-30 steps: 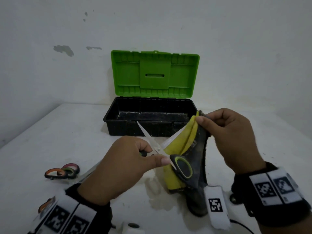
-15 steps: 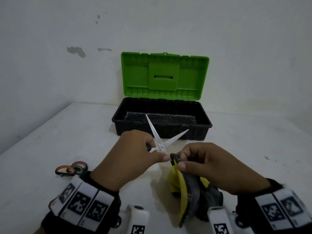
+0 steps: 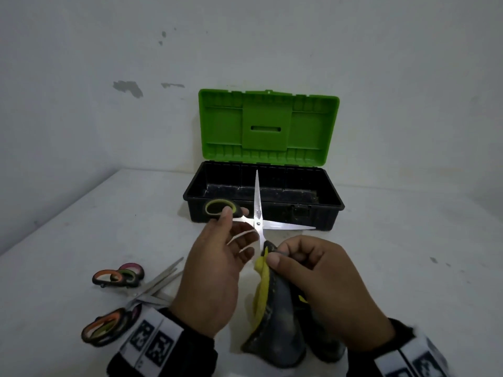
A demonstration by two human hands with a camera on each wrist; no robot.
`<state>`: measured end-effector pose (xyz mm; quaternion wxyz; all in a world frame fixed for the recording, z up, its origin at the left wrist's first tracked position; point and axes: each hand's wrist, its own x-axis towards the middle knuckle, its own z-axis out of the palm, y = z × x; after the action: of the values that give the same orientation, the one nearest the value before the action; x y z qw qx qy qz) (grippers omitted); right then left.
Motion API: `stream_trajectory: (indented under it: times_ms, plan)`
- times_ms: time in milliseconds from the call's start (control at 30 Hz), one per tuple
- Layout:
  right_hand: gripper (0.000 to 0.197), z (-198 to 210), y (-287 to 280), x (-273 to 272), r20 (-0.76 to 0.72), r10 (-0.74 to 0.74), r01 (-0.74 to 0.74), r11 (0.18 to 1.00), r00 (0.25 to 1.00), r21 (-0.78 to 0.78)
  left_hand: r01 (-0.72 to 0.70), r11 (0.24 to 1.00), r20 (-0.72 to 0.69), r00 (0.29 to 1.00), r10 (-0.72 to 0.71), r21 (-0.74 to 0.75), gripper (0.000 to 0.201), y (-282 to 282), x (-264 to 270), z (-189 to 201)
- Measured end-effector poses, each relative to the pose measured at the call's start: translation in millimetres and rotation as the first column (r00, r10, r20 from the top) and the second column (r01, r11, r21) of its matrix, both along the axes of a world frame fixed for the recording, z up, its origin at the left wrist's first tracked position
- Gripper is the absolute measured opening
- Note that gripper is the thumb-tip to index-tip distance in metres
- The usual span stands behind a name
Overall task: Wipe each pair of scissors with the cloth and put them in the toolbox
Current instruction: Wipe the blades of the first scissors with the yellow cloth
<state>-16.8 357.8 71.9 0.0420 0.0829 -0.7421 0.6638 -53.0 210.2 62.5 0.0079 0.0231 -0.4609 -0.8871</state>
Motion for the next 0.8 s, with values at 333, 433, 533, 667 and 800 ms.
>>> stream_trajectory:
  times_ms: [333,433,533,667,800]
  plan:
    - [0.013,9.5,4.4,21.0,0.067,0.100,-0.118,0.924,0.993,0.364,-0.131,0.989,-0.003,0.991,0.131,-0.072,0.039,-1.3,11.0,5.6]
    - [0.013,18.7,35.6,21.7,0.140,0.094,-0.150,0.864,0.986,0.481,-0.167,0.980,-0.008,0.986,0.167,-0.108,0.036,-11.6,9.0,9.1]
    - [0.015,24.1,67.0,9.7,-0.037,-0.129,0.120,0.726,0.991,0.677,-0.109,0.979,-0.024,0.994,0.107,-0.172,0.035,-15.4,11.7,13.7]
    - [0.019,40.6,69.9,0.8,-0.409,-0.252,0.474,0.589,0.877,0.654,-0.043,0.964,-0.054,0.998,0.030,-0.263,0.031,-9.2,16.2,14.3]
    - [0.010,48.6,38.8,1.3,-0.538,-0.134,0.457,0.716,0.832,0.528,0.023,0.959,-0.025,0.999,-0.031,-0.284,0.029,-3.9,20.2,9.8]
